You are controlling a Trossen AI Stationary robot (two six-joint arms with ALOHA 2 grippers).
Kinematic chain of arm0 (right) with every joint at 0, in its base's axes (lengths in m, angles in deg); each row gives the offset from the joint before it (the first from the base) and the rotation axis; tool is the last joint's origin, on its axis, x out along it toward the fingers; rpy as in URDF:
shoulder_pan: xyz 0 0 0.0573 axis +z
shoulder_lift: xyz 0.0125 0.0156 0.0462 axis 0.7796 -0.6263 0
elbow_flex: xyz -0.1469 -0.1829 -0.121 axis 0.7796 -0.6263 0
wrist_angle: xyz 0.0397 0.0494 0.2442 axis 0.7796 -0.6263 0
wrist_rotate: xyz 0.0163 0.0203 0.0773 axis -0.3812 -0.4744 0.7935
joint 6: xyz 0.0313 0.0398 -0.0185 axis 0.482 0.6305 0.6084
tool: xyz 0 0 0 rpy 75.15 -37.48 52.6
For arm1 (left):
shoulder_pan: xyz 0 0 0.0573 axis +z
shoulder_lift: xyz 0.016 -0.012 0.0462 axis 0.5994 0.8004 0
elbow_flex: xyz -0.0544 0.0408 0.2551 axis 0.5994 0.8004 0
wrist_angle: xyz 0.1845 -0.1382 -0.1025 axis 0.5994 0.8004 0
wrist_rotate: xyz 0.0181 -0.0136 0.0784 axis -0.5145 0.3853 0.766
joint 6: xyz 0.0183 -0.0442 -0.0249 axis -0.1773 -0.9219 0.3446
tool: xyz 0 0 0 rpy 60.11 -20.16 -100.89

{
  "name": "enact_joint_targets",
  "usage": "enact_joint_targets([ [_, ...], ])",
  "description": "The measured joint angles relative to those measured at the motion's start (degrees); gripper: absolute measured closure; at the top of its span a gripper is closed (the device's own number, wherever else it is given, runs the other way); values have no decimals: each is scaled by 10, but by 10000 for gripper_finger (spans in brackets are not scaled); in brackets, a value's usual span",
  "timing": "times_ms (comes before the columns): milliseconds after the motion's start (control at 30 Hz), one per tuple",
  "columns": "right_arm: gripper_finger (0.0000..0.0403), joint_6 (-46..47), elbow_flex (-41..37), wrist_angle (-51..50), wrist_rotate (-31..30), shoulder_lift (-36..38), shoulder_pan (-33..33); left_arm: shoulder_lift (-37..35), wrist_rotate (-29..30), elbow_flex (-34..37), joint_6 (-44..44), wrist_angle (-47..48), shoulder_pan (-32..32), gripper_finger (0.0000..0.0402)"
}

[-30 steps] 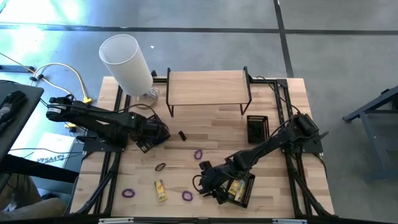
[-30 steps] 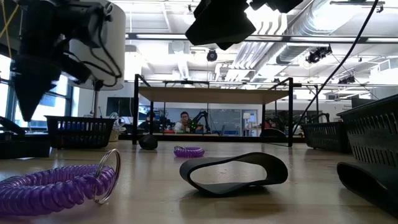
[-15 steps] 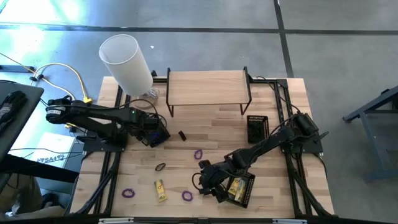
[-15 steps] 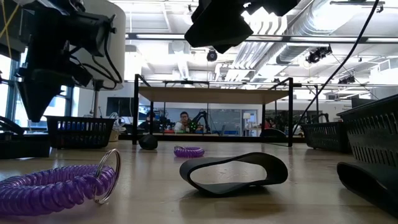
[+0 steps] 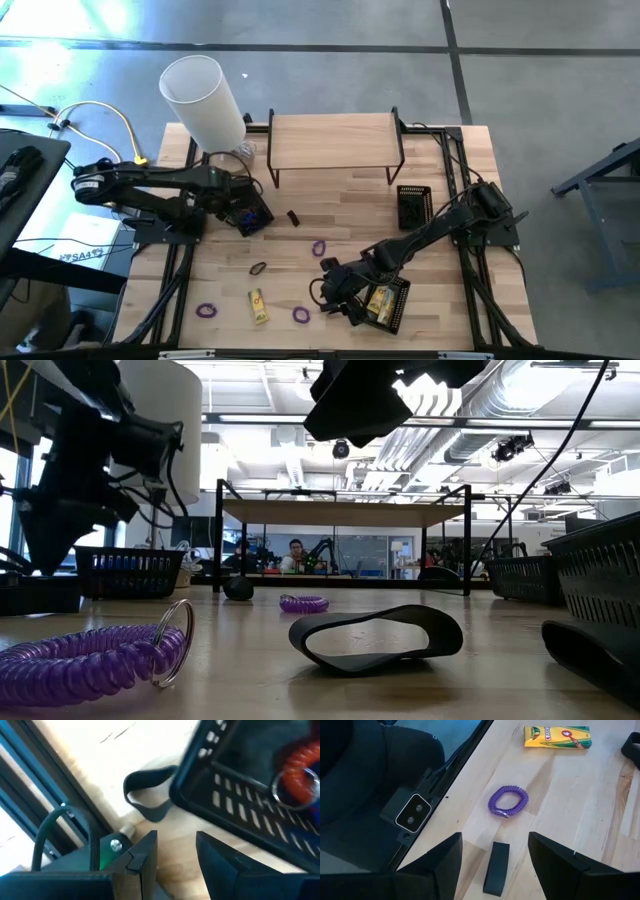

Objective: Pick & Place Office Desk Supplies
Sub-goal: Put the rubber band into the top right bin

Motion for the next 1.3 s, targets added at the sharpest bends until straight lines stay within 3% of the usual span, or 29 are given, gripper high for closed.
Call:
enact_joint_targets([
  [200, 188, 0, 0, 0, 0, 0, 0, 0, 0, 10, 40, -45, 21, 276],
  [500, 188, 0, 0, 0, -9, 0, 0, 0, 38, 12, 33, -66, 20, 276],
  [1033, 188, -1, 0, 0, -11, 0, 0, 1, 53, 42, 21, -101, 20, 276],
  [1300, 188, -2, 0, 0, -9, 0, 0, 59, 73, 41, 6, -101, 20, 276],
])
